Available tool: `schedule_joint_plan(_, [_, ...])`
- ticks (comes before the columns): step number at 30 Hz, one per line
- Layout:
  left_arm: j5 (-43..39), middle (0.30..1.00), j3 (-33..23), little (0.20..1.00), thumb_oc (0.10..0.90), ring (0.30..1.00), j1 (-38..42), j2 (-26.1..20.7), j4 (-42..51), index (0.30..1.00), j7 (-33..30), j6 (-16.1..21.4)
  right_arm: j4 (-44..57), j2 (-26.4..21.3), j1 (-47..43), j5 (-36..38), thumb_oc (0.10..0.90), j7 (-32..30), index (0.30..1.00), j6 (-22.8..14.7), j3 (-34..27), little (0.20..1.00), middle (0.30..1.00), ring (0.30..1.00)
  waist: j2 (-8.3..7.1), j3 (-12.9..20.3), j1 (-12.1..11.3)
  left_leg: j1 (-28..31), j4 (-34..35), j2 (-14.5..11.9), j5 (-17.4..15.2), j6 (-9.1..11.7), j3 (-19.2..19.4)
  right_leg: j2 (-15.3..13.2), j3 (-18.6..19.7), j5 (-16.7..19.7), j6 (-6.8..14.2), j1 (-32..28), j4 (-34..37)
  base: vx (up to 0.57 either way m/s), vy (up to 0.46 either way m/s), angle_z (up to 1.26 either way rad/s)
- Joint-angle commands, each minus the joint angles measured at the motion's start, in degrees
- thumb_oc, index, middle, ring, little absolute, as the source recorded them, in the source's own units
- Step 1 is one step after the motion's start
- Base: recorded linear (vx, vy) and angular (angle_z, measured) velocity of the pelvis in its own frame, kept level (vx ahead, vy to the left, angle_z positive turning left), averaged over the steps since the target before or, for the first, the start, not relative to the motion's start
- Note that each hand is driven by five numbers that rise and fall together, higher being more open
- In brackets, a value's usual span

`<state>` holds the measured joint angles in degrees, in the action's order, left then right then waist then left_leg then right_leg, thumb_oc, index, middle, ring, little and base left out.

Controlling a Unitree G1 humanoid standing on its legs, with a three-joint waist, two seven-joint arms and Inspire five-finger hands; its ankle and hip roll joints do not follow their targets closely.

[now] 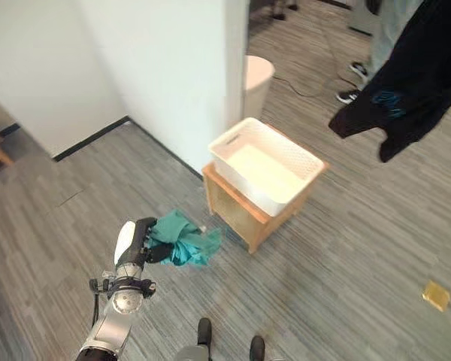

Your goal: Pick up bed clothes into laundry basket.

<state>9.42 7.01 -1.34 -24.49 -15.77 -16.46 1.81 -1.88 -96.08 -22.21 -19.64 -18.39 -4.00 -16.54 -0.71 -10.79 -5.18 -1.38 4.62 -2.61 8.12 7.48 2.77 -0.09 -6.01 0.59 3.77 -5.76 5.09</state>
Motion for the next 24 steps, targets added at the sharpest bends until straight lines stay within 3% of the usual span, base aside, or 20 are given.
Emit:
schedule_joint_plan(1, [-0.46,0.3,-0.14,0.3,0.4,0.3,4.95,-4.83,6.19,0.3,-1.5,5.98,0.6,1.0,-7.31,2.86,0.4,-3.2,0.3,1.81,2.54,0.3,0.3,0.3,-3.06,8.46,-0.92,1.06,0.38,-2.4,-3.53,3.32,5.31,-2.21,2.27,-2.47,6.89,1.2,-1.99,0.08,0.017,0.28])
schedule_joint_plan(2, [-4.5,0.3,5.08,0.3,0.4,0.3,4.38,-7.83,3.28,0.3,1.89,6.54,-17.61,-7.34,-8.92,5.84,0.4,0.94,0.3,4.86,7.14,0.3,0.3,0.3,-5.82,8.13,-4.03,0.99,0.38,-1.64,-3.37,3.77,5.16,-2.9,-0.59,-2.13,7.5,0.61,-1.8,0.08,0.028,0.2])
schedule_joint_plan(3, [-5.01,0.3,6.0,0.3,0.4,0.3,4.59,-8.24,2.66,0.3,2.29,6.61,-20.36,-7.57,-9.33,5.6,0.4,1.53,0.3,4.85,8.27,0.3,0.3,0.3,-6.0,7.86,-4.71,0.8,0.38,-1.54,-3.11,3.66,5.07,-2.91,-0.75,-1.74,7.56,0.82,-1.65,0.1,0.037,0.14])
schedule_joint_plan(5, [-5.99,0.3,7.59,0.3,0.4,0.3,3.79,-9.76,0.64,0.3,3.47,6.76,-27.2,-7.08,-13.16,2.66,0.4,2.29,0.3,5.88,13.41,0.3,0.3,0.3,-6.92,7.7,-6.31,0.65,0.38,-1.24,-3.39,3.43,4.82,-3.0,-0.84,-1.44,7.63,0.88,-1.3,0.07,0.038,0.28])
schedule_joint_plan(7, [-5.95,0.3,7.85,0.3,0.4,0.3,3.57,-10.24,-0.42,0.3,3.62,6.81,-29.76,-6.27,-16.78,1.74,0.4,2.22,0.3,6.06,17.43,0.3,0.3,0.3,-7.41,7.85,-6.43,0.65,0.38,-1.08,-3.53,3.4,4.84,-3.05,-0.82,-1.35,7.7,0.77,-0.99,0.08,0.031,0.18])
schedule_joint_plan(12, [-5.88,0.3,7.2,0.3,0.4,0.3,1.31,-11.36,-3.53,0.3,4.38,7.03,-38.04,-1.17,-35.87,-0.53,0.4,1.71,0.3,7.07,37.61,0.3,0.3,0.3,-8.4,8.95,-5.34,0.61,0.38,-0.69,-3.83,3.29,4.68,-3.24,-0.78,-1.13,7.84,0.85,-0.59,0.08,0.021,-0.02])
schedule_joint_plan(13, [-6.07,0.3,5.67,0.3,0.4,0.3,-0.53,-10.08,-5.56,0.3,4.79,7.11,-44.53,3.34,-54.37,-1.2,0.4,1.12,0.3,7.72,56.34,0.3,0.3,0.3,-7.43,9.95,-3.44,0.41,0.38,-0.48,-3.93,3.28,4.64,-3.42,-0.84,-1.03,8.0,1.12,-0.49,0.05,0.015,0.01])
schedule_joint_plan(14, [-6.07,0.3,4.78,0.3,0.4,0.3,-1.23,-8.89,-5.55,0.3,4.8,7.12,-46.05,5.01,-64.6,-0.94,0.4,1.16,0.3,7.65,66.6,0.3,0.3,0.3,-6.29,10.27,-2.43,0.35,0.38,-0.47,-3.91,3.28,4.61,-3.43,-0.87,-1.03,8.0,1.17,-0.49,0.09,0.022,-0.01])
schedule_joint_plan(15, [-5.96,0.3,4.64,0.3,0.4,0.3,-1.55,-7.6,-6.84,0.3,4.79,6.88,-48.52,6.5,-69.58,-0.81,0.4,0.78,0.3,7.75,71.48,0.3,0.3,0.3,-5.13,10.28,-2.27,0.27,0.38,-0.36,-4.06,3.25,4.56,-3.55,-0.89,-0.96,8.12,1.35,-0.33,0.05,0.011,0.04])
schedule_joint_plan(19, [-6.34,0.3,4.45,0.3,0.4,0.3,-1.82,-4.51,-8.37,0.3,4.65,6.74,-47.62,8.68,-74.88,-0.31,0.4,0.0,0.3,7.63,76.11,0.3,0.3,0.3,-2.79,10.0,-2.66,0.2,0.38,-0.19,-4.41,3.02,4.58,-3.65,-0.84,-0.89,8.26,1.59,-0.17,0.05,0.014,-0.02])
schedule_joint_plan(24, [-6.59,0.3,4.34,0.3,0.4,0.3,-2.06,-3.37,-9.73,0.3,4.31,6.85,-41.98,9.3,-72.03,-0.96,0.4,-0.91,0.3,7.73,72.32,0.3,0.3,0.3,-2.9,10.04,-3.46,0.06,0.38,-0.14,-4.72,2.85,4.5,-3.7,-0.82,-0.96,8.41,1.9,-0.09,0.05,0.013,-0.03])
